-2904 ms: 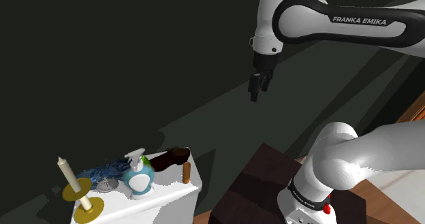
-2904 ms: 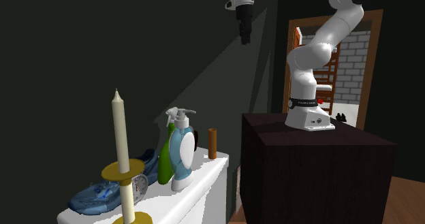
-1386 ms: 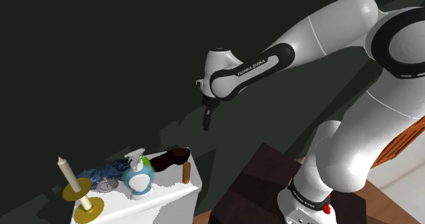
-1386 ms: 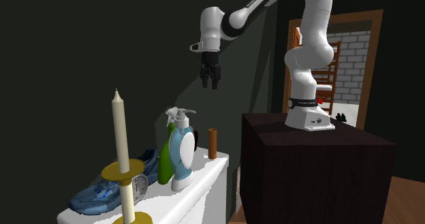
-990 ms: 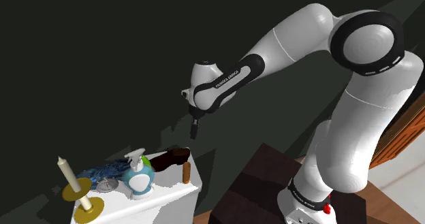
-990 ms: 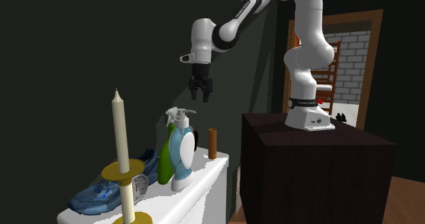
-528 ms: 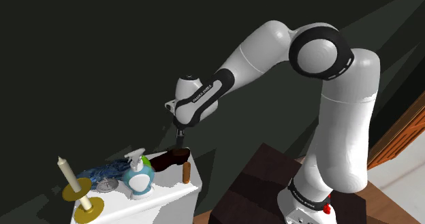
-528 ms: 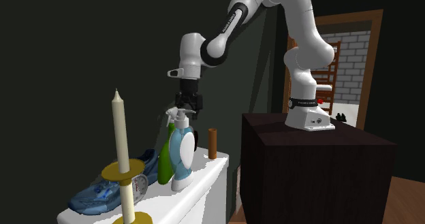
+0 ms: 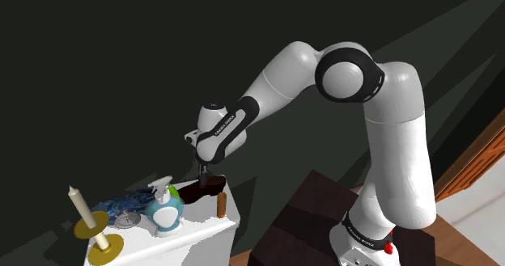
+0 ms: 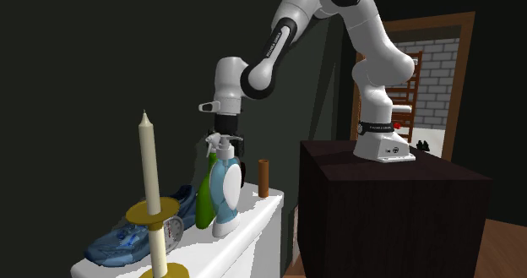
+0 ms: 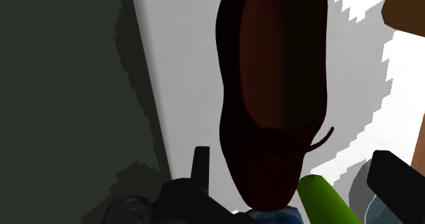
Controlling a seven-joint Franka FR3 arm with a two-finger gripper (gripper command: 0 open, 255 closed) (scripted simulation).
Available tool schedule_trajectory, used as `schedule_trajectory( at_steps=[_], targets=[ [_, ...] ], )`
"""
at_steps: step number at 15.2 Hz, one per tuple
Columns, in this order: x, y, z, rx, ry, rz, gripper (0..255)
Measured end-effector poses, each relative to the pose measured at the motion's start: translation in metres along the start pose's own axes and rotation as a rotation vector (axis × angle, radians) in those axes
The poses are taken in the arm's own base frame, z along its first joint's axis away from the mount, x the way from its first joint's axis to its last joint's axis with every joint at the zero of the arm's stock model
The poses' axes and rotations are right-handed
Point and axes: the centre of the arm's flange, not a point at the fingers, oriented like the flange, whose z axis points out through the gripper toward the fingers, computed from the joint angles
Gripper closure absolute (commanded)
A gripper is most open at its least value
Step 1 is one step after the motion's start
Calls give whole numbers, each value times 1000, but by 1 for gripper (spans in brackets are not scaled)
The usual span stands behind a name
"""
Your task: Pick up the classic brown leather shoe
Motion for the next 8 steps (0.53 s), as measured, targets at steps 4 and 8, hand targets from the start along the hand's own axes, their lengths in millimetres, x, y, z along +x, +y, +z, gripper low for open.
schedule_trajectory(
  at_steps=[4,8],
  targets=[
    [-3,-1,21,0,0,-1,0],
    [-3,-1,24,-1,1,-1,255]
  ],
)
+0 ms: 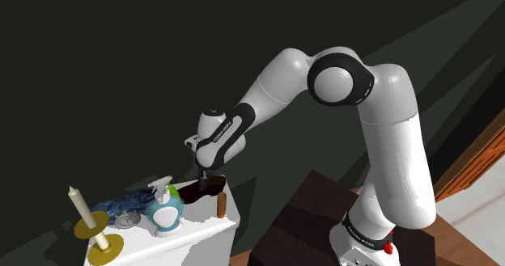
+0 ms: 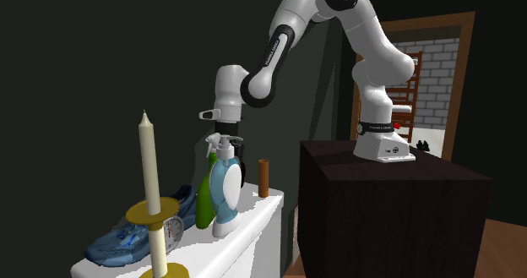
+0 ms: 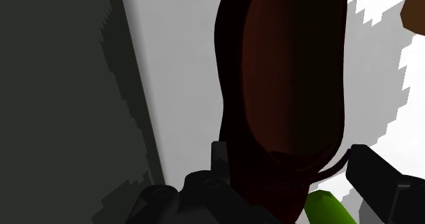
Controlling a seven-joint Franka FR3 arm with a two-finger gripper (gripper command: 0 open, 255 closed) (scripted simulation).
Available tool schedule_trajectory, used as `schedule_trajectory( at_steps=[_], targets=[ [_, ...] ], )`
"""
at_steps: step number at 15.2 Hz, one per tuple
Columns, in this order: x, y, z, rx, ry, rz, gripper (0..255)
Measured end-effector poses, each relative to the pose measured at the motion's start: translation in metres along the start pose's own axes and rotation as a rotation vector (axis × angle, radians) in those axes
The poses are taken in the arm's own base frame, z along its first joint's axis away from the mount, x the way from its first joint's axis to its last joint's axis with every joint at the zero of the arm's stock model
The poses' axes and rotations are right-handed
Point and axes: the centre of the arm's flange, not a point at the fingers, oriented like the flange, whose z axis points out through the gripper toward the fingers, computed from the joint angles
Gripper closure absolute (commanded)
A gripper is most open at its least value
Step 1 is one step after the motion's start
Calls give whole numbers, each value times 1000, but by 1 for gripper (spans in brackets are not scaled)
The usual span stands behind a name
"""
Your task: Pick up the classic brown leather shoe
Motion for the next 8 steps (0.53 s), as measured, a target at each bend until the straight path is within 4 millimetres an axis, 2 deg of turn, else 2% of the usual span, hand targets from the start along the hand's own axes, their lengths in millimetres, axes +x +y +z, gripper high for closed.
schedule_trajectory(
  at_steps=[8],
  targets=[
    [0,0,-2,0,0,0,255]
  ],
)
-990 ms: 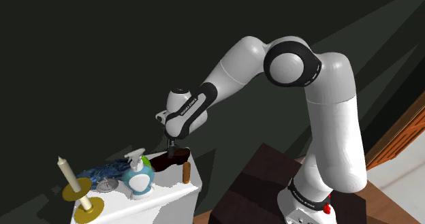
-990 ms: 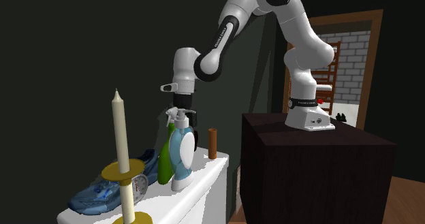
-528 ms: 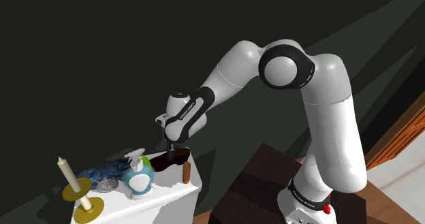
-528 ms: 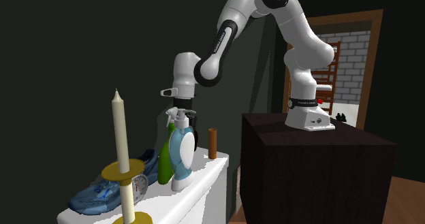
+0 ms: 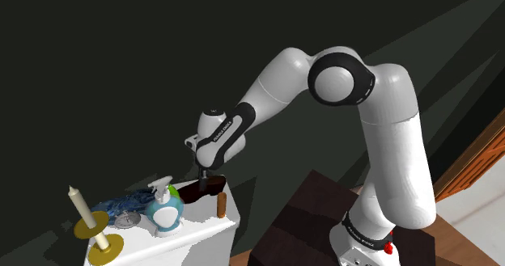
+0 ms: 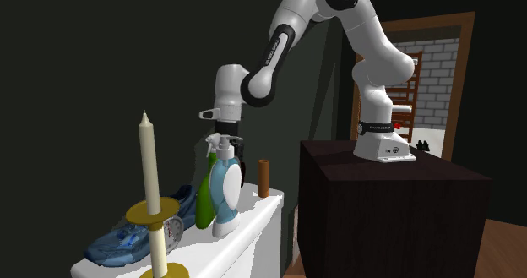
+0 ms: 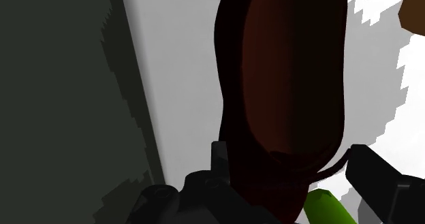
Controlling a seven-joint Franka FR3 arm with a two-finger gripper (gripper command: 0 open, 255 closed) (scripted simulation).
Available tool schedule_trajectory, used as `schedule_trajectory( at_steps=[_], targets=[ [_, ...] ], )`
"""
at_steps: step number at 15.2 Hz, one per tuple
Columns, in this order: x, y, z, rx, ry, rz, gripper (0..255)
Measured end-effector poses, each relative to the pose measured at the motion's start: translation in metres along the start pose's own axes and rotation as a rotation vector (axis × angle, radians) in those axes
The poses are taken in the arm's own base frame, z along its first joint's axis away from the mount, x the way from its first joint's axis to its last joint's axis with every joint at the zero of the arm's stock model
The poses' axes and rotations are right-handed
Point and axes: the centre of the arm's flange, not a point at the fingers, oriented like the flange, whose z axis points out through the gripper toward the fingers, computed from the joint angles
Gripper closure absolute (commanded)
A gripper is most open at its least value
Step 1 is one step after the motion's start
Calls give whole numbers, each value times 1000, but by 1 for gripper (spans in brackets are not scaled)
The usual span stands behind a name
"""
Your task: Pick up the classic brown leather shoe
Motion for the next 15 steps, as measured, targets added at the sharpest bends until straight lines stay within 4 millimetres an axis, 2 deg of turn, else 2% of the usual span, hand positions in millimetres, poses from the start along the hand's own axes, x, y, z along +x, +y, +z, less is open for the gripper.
schedule_trajectory(
  at_steps=[15],
  targets=[
    [10,-1,-73,0,0,0,255]
  ],
)
